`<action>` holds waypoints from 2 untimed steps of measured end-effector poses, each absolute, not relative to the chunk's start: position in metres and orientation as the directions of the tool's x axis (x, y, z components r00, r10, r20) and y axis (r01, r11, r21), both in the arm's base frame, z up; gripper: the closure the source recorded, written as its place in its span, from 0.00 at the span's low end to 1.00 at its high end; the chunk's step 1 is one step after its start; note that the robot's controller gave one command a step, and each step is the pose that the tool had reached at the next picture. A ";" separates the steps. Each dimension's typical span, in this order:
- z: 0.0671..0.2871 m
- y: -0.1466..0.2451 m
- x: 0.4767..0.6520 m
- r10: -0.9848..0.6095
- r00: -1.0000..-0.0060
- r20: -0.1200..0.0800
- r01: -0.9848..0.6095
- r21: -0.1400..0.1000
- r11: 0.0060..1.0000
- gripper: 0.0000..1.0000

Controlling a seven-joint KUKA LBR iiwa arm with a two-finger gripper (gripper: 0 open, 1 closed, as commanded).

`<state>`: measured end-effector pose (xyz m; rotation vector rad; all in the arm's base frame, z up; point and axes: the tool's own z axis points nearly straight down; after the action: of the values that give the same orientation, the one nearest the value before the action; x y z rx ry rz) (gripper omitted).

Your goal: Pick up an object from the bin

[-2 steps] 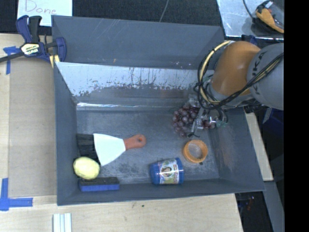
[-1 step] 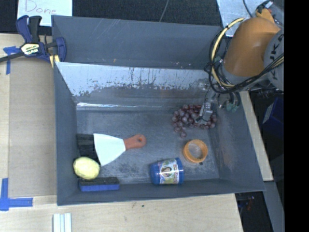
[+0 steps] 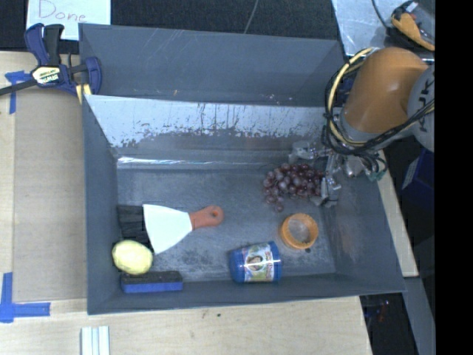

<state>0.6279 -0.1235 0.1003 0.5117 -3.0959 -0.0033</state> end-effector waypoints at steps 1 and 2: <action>0.074 -0.113 0.623 0.367 -0.930 -0.008 0.367 0.008 0.930 0.00; 0.071 -0.088 0.607 -0.378 -0.926 -0.009 -0.378 0.003 0.926 1.00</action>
Offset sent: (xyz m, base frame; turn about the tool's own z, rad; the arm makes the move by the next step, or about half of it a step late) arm -0.0393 0.0620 -0.0303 -1.0522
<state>0.6069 -0.0880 0.0715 0.6061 -3.0905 -0.0071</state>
